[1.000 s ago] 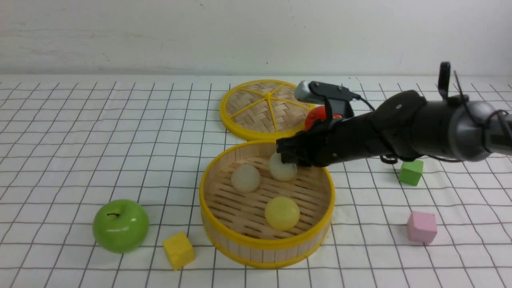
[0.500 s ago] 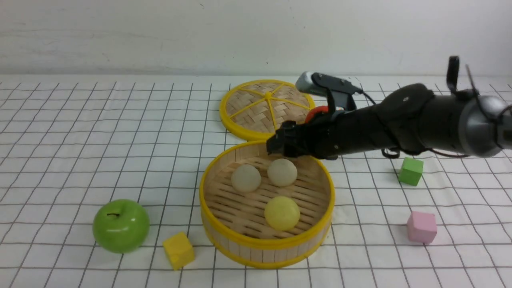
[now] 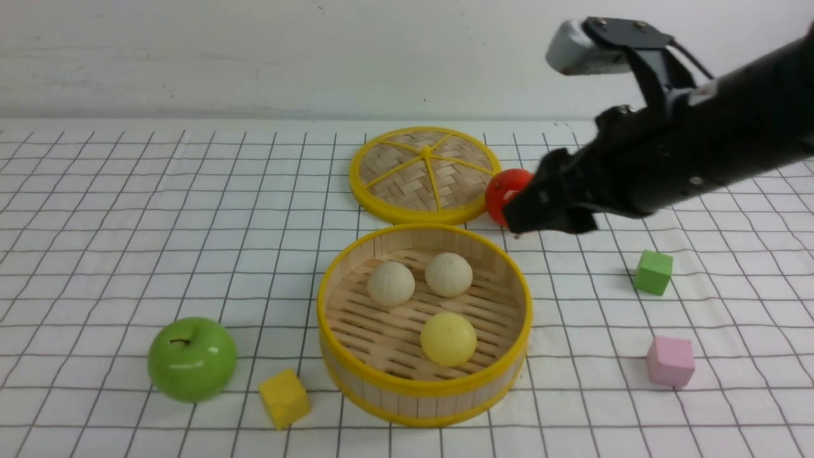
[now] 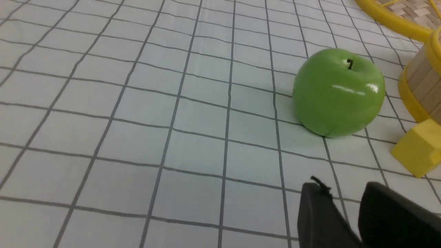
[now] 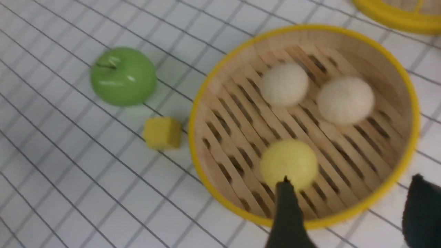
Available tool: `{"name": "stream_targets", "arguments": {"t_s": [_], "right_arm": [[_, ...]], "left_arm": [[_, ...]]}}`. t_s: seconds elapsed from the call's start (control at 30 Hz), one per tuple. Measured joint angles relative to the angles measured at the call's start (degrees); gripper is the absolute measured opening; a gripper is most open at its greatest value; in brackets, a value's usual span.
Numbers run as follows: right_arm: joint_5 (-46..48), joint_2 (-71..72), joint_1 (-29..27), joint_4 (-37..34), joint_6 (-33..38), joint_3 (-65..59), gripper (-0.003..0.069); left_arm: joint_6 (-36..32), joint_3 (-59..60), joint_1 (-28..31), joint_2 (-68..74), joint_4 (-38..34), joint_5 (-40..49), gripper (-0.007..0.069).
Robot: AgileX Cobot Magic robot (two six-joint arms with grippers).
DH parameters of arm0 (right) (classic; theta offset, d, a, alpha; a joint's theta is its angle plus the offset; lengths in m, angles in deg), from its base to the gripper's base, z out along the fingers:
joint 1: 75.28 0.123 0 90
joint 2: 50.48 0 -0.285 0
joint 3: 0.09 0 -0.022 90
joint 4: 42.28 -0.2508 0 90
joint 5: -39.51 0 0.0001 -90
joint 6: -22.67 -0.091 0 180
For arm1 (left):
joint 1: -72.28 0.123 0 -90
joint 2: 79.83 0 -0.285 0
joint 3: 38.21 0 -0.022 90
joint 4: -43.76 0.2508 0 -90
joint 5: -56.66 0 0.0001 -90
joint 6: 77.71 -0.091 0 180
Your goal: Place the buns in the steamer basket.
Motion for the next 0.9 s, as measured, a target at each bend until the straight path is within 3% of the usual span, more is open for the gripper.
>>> {"name": "stream_targets", "arguments": {"t_s": [0.07,0.17,0.2,0.23,0.3,0.53,0.9], "right_arm": [[-0.1,2.1,0.0,2.6,-2.3,-1.4,0.0366],[-3.9,10.5,-0.1,6.9,-8.2,-9.8,0.0190],[-4.8,12.3,-0.1,7.0,-8.6,-11.9,0.0134],[-5.1,13.2,-0.1,7.0,-8.8,-13.0,0.0123],[-6.4,19.0,-0.1,6.8,-9.3,-19.1,0.0004],[-3.5,33.6,-0.1,6.7,-10.8,-30.6,-0.0020],[15.4,47.0,-0.1,6.8,-10.8,-33.6,-0.0017]], "left_arm": [[0.0,0.0,0.0,0.0,0.0,0.0,0.0183],[0.0,0.0,0.0,0.0,0.0,0.0,0.0186],[0.0,0.0,0.0,0.0,0.0,0.0,0.0188],[0.0,0.0,0.0,0.0,0.0,0.0,0.0188],[0.0,0.0,0.0,0.0,0.0,0.0,0.0193],[0.0,0.0,0.0,0.0,0.0,0.0,0.0195],[0.0,0.0,0.0,0.0,0.0,0.0,0.0206]]}}
